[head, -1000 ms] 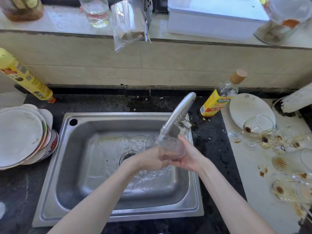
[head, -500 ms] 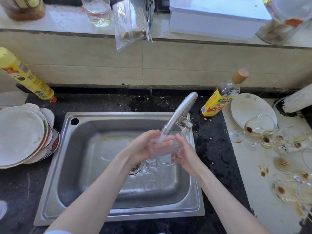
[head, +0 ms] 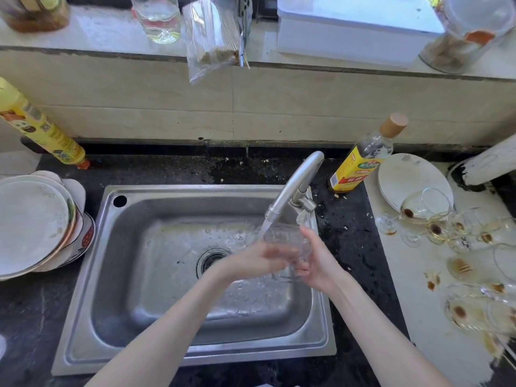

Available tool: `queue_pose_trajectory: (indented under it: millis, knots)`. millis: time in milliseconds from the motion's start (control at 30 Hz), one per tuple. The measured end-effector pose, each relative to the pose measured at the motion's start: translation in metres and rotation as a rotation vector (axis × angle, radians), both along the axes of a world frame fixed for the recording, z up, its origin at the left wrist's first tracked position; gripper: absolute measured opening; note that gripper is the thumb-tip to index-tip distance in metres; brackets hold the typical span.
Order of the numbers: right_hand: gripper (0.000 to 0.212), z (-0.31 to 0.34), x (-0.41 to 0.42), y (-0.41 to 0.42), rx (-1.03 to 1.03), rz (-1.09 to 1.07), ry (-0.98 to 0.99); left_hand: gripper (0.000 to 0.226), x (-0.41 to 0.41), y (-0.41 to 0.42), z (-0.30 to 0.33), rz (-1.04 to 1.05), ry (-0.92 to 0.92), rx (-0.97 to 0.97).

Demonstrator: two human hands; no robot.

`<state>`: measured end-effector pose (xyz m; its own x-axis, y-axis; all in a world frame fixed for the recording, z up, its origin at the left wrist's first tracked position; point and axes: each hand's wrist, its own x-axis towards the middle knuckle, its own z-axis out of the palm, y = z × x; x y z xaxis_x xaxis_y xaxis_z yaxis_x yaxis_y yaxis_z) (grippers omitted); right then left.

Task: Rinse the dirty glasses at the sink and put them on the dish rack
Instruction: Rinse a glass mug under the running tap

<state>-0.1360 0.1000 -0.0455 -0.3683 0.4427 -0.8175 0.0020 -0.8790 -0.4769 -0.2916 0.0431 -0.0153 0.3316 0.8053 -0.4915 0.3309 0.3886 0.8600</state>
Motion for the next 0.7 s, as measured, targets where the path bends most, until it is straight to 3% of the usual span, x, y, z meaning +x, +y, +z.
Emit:
queue_pose_trajectory:
  millis: [100, 200, 267, 300, 400, 500, 600, 633, 700]
  knots:
    - [0.032, 0.006, -0.006, -0.001, -0.017, 0.050, -0.036, 0.059, 0.000, -0.001, -0.012, -0.227, 0.331, 0.099]
    - [0.032, 0.003, -0.010, 0.000, 0.017, 0.041, -0.079, 0.034, 0.002, -0.003, -0.014, -0.214, 0.471, 0.124]
    - [0.034, -0.003, -0.012, -0.002, 0.035, -0.004, -0.073, 0.037, 0.004, -0.003, -0.018, -0.106, 0.455, 0.154]
    - [0.034, -0.005, -0.013, -0.004, 0.036, -0.047, -0.057, 0.036, 0.004, -0.002, -0.016, -0.013, 0.426, 0.141]
    - [0.037, -0.016, -0.016, -0.010, 0.081, -0.181, -0.012, 0.004, 0.002, 0.004, -0.010, 0.354, 0.221, -0.027]
    - [0.051, -0.020, -0.019, -0.017, 0.315, -0.132, -0.038, 0.010, 0.001, 0.009, 0.003, 0.592, -0.213, -0.263]
    - [0.051, -0.018, -0.019, -0.021, 0.445, -0.089, -0.004, 0.021, -0.007, 0.012, 0.013, 0.641, -0.628, -0.435]
    - [0.050, -0.014, -0.019, -0.019, 0.457, -0.075, 0.007, 0.022, -0.008, 0.011, 0.012, 0.612, -0.662, -0.417]
    - [0.042, -0.010, -0.020, -0.013, 0.400, -0.076, -0.003, 0.029, -0.009, 0.005, 0.007, 0.464, -0.485, -0.263]
